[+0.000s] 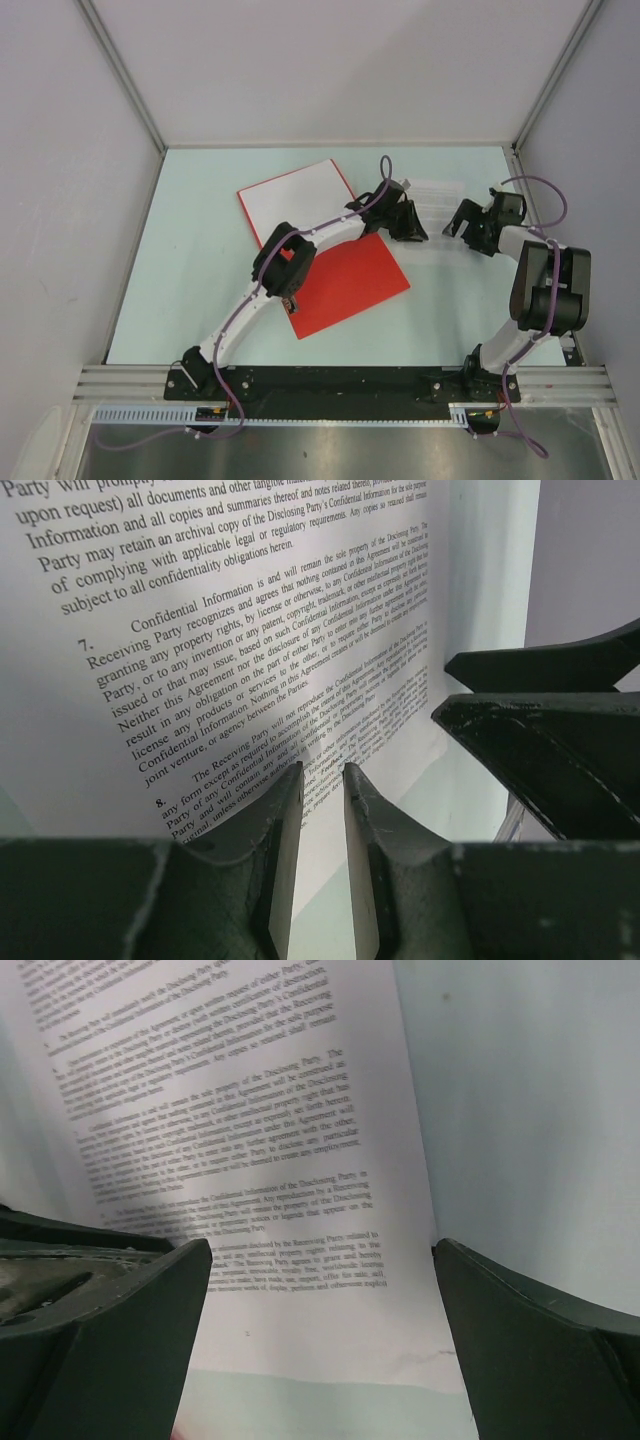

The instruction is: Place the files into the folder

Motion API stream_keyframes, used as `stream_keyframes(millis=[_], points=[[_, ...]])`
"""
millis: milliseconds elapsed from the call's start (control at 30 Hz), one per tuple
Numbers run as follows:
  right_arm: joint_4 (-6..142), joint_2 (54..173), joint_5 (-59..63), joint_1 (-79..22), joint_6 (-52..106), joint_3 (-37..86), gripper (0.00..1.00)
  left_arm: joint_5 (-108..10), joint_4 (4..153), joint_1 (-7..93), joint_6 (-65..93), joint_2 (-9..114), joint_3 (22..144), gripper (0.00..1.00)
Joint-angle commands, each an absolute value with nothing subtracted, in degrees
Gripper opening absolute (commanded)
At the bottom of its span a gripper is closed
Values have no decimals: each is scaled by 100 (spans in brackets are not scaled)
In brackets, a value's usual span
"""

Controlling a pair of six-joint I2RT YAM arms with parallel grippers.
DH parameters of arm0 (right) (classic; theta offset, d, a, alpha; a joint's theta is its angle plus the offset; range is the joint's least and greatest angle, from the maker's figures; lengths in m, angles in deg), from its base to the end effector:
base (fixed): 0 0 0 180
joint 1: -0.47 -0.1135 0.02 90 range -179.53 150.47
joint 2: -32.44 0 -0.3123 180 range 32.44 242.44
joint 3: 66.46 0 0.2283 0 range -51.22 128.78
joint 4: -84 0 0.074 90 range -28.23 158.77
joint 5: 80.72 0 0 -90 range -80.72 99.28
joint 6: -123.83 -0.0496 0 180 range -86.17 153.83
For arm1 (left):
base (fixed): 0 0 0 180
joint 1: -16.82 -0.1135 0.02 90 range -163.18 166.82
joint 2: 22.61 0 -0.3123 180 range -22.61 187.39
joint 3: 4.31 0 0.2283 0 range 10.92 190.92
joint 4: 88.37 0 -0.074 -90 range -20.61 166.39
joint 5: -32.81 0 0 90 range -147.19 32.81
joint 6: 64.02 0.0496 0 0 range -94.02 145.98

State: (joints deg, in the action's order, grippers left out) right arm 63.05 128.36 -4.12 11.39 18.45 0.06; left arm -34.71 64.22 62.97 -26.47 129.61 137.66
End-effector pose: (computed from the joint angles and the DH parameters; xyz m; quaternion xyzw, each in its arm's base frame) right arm 0.3253 -0.0511 0.2179 0.1740 0.9188 0.1228 0.3323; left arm 0.4130 -0.4572 0.1452 0.0375 0.8837 -0.4420 0.1495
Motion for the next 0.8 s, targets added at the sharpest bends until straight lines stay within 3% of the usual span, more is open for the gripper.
stream_keyframes(millis=[0, 267, 433, 767], points=[[6234, 13105, -1487, 1014, 1414, -51, 100, -3461, 6171, 6332, -2641, 12821, 13503, 30], [6665, 12895, -2463, 1031, 948, -192, 100, -3407, 6162, 6332, -2597, 12794, 13503, 29], [7701, 12710, -3236, 1190, 89, -691, 100, -3346, 6180, 6323, -2588, 12803, 13511, 29], [9161, 12507, -3281, 1471, -73, -1141, 100, -3302, 6188, 6332, -2562, 12777, 13503, 28]])
